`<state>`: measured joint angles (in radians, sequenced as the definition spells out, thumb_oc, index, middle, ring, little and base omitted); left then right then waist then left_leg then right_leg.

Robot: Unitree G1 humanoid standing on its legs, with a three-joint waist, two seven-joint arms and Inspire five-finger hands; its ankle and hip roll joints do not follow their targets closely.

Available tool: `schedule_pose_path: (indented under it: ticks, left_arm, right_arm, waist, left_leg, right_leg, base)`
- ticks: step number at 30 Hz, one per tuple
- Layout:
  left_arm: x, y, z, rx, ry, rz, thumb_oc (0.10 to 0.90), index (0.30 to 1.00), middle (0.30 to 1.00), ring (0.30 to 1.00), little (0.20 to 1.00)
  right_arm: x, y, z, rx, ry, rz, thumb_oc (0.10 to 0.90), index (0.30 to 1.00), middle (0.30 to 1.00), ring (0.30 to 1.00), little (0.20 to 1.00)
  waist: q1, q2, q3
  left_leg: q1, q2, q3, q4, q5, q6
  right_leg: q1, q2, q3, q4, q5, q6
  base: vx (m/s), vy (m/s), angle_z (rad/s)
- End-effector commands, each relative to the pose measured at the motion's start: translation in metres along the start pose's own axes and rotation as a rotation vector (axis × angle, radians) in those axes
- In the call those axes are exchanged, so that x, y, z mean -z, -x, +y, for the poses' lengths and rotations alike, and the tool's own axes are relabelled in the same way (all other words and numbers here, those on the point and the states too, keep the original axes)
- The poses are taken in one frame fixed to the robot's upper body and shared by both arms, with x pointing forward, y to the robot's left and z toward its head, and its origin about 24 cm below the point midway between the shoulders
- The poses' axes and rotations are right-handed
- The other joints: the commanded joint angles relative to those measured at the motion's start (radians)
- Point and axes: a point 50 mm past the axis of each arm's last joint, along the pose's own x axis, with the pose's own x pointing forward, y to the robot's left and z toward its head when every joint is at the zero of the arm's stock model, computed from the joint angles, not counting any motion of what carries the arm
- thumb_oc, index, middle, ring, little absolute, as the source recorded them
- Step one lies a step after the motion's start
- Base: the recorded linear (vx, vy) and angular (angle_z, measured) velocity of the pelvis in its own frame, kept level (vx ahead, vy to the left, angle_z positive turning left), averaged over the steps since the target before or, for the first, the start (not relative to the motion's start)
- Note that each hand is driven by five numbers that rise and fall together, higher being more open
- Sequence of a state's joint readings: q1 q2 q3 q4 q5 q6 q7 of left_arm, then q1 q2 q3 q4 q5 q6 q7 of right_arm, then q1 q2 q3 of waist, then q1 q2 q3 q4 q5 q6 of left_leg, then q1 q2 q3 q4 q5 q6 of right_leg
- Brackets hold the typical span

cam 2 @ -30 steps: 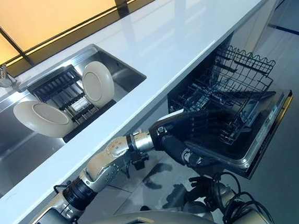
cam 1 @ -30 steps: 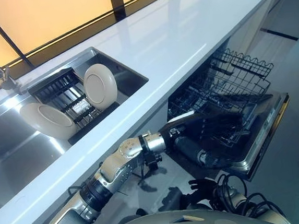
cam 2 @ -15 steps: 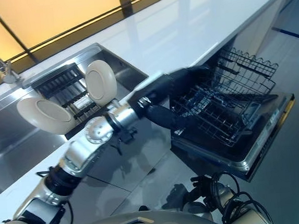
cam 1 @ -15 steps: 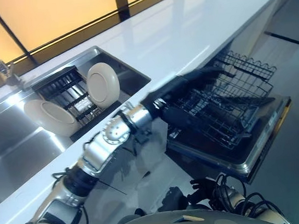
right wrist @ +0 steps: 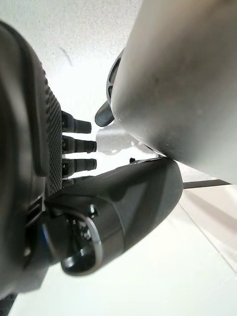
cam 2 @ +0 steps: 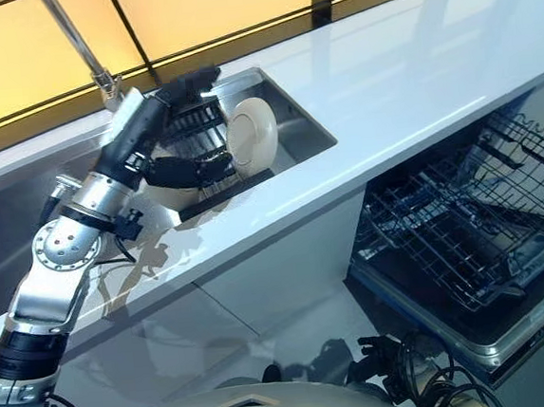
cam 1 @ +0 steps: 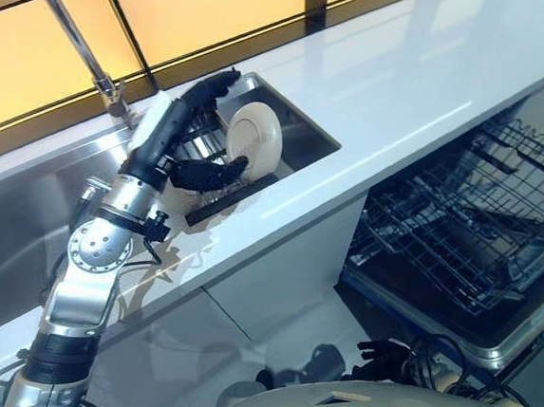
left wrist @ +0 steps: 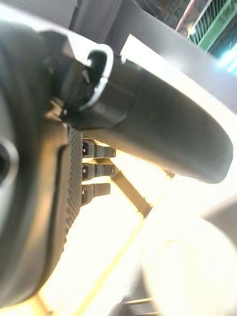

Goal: Pick up plates and place into dishwasher.

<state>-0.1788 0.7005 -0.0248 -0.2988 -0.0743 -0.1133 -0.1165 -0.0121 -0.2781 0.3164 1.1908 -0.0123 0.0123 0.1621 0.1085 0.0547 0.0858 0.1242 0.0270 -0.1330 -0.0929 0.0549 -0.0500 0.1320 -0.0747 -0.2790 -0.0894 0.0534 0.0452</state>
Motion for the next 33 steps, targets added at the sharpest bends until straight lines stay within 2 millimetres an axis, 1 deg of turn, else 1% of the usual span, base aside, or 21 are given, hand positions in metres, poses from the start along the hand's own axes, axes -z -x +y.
schedule_pose_path:
  ticks: [1,4,6,8,9,11,12,15,16,17,18,23,28,33]
  left_arm:
    - [-0.037,0.000,0.047,-0.214,-0.229,-0.201,0.800,0.900,0.900,0.900,0.900]
    - [-0.034,0.003,0.060,-0.260,-0.378,-0.174,0.800,0.900,0.900,0.900,0.900]
    - [-0.033,0.005,0.069,-0.280,-0.468,-0.167,0.800,0.900,0.900,0.900,0.900]
    - [-0.034,0.005,0.079,-0.303,-0.604,-0.165,0.800,0.900,0.900,0.900,0.900]
    - [-0.034,0.005,0.082,-0.302,-0.632,-0.163,0.800,0.900,0.900,0.900,0.900]
    - [-0.037,0.003,0.095,-0.308,-0.887,-0.181,0.800,0.900,0.900,0.900,0.900]
    - [-0.039,0.001,0.102,-0.305,-0.971,-0.181,0.800,0.900,0.900,0.900,0.900]
    - [-0.044,-0.007,0.126,-0.264,-1.164,-0.139,0.800,0.900,0.900,0.900,0.900]
    - [-0.044,-0.008,0.129,-0.249,-1.201,-0.126,0.800,0.900,0.900,0.900,0.900]
    - [-0.043,-0.011,0.134,-0.221,-1.273,-0.092,0.800,0.900,0.900,0.900,0.900]
    - [-0.042,-0.014,0.144,-0.180,-1.346,-0.039,0.800,0.900,0.900,0.900,0.900]
    - [-0.049,-0.024,0.158,-0.094,-1.462,0.024,0.800,0.900,0.900,0.900,0.900]
    - [-0.050,-0.032,0.161,0.000,-1.519,0.073,0.800,0.900,0.900,0.900,0.900]
    - [-0.045,-0.037,0.159,0.086,-1.516,0.112,0.800,0.900,0.900,0.900,0.900]
  right_arm:
    - [0.021,0.003,0.011,-0.063,0.053,0.059,0.800,0.900,0.900,0.900,0.900]
    - [0.018,0.002,0.011,-0.063,0.071,0.055,0.800,0.900,0.900,0.900,0.900]
    - [0.015,0.003,0.009,-0.066,0.083,0.043,0.800,0.900,0.900,0.900,0.900]
    - [0.009,0.003,0.008,-0.072,0.100,0.028,0.800,0.900,0.900,0.900,0.900]
    - [0.008,0.003,0.008,-0.072,0.104,0.025,0.800,0.900,0.900,0.900,0.900]
    - [0.001,0.003,0.007,-0.080,0.126,0.009,0.800,0.900,0.900,0.900,0.900]
    - [0.000,0.003,0.006,-0.085,0.143,0.010,0.800,0.900,0.900,0.900,0.900]
    - [0.000,0.003,0.003,-0.094,0.178,0.022,0.800,0.900,0.900,0.900,0.900]
    - [0.001,0.004,0.002,-0.094,0.181,0.026,0.800,0.900,0.900,0.900,0.900]
    - [0.001,0.004,0.000,-0.094,0.186,0.031,0.800,0.900,0.900,0.900,0.900]
    - [0.002,0.004,-0.003,-0.093,0.196,0.045,0.800,0.900,0.900,0.900,0.900]
    - [0.009,0.006,-0.011,-0.091,0.206,0.084,0.800,0.900,0.900,0.900,0.900]
    - [0.010,0.007,-0.015,-0.094,0.214,0.093,0.800,0.900,0.900,0.900,0.900]
    - [0.008,0.007,-0.016,-0.103,0.225,0.084,0.800,0.900,0.900,0.900,0.900]
  waist:
    - [0.012,-0.021,-0.036]
    - [0.018,-0.018,-0.036]
    - [0.017,-0.018,-0.037]
    - [0.014,-0.017,-0.040]
    - [0.013,-0.017,-0.041]
    - [0.006,-0.015,-0.044]
    - [0.002,-0.012,-0.047]
    - [-0.015,-0.003,-0.052]
    - [-0.018,-0.001,-0.054]
    - [-0.023,0.002,-0.055]
    - [-0.030,0.008,-0.057]
    - [-0.038,0.014,-0.060]
    - [-0.045,0.018,-0.062]
    - [-0.049,0.019,-0.062]
  left_leg:
    - [-0.052,-0.079,0.052,0.006,-0.028,0.028]
    - [-0.052,-0.090,0.042,0.006,-0.029,0.035]
    - [-0.051,-0.093,0.040,0.006,-0.030,0.039]
    - [-0.050,-0.095,0.044,0.006,-0.032,0.040]
    - [-0.049,-0.095,0.046,0.006,-0.033,0.040]
    - [-0.046,-0.094,0.058,0.006,-0.036,0.041]
    - [-0.045,-0.094,0.066,0.006,-0.036,0.041]
    - [-0.042,-0.091,0.088,0.006,-0.041,0.041]
    - [-0.041,-0.091,0.092,0.006,-0.042,0.040]
    - [-0.039,-0.090,0.097,0.006,-0.044,0.041]
    - [-0.036,-0.090,0.104,0.006,-0.046,0.041]
    - [-0.028,-0.090,0.118,0.006,-0.052,0.045]
    - [-0.022,-0.091,0.123,0.006,-0.057,0.047]
    - [-0.016,-0.093,0.127,0.006,-0.060,0.048]
  right_leg:
    - [0.001,0.008,0.010,0.071,-0.091,0.027]
    - [-0.007,0.003,0.007,0.091,-0.099,0.028]
    - [-0.011,0.000,0.006,0.100,-0.102,0.030]
    - [-0.014,-0.003,0.008,0.105,-0.102,0.034]
    - [-0.015,-0.004,0.007,0.106,-0.102,0.035]
    - [-0.018,-0.008,0.007,0.112,-0.102,0.040]
    - [-0.019,-0.010,0.006,0.113,-0.101,0.043]
    - [-0.022,-0.013,0.012,0.114,-0.098,0.048]
    - [-0.023,-0.013,0.013,0.114,-0.098,0.049]
    - [-0.023,-0.013,0.015,0.113,-0.097,0.051]
    - [-0.022,-0.015,0.018,0.113,-0.096,0.053]
    - [-0.022,-0.016,0.022,0.115,-0.094,0.059]
    - [-0.023,-0.016,0.026,0.119,-0.095,0.061]
    - [-0.022,-0.015,0.030,0.117,-0.093,0.064]
  base:
    - [0.02,0.059,0.24]
    - [0.03,0.055,0.21]
    - [0.03,0.043,0.19]
    - [0.03,0.033,0.08]
    - [0.04,0.034,0.08]
    - [0.04,0.044,0.06]
    - [0.04,0.043,0.01]
    - [0.05,0.047,0.00]
    - [0.05,0.047,0.00]
    - [0.06,0.047,-0.01]
    - [0.06,0.043,-0.01]
    - [0.04,0.017,-0.02]
    - [0.02,0.000,0.00]
    - [0.01,-0.001,0.00]
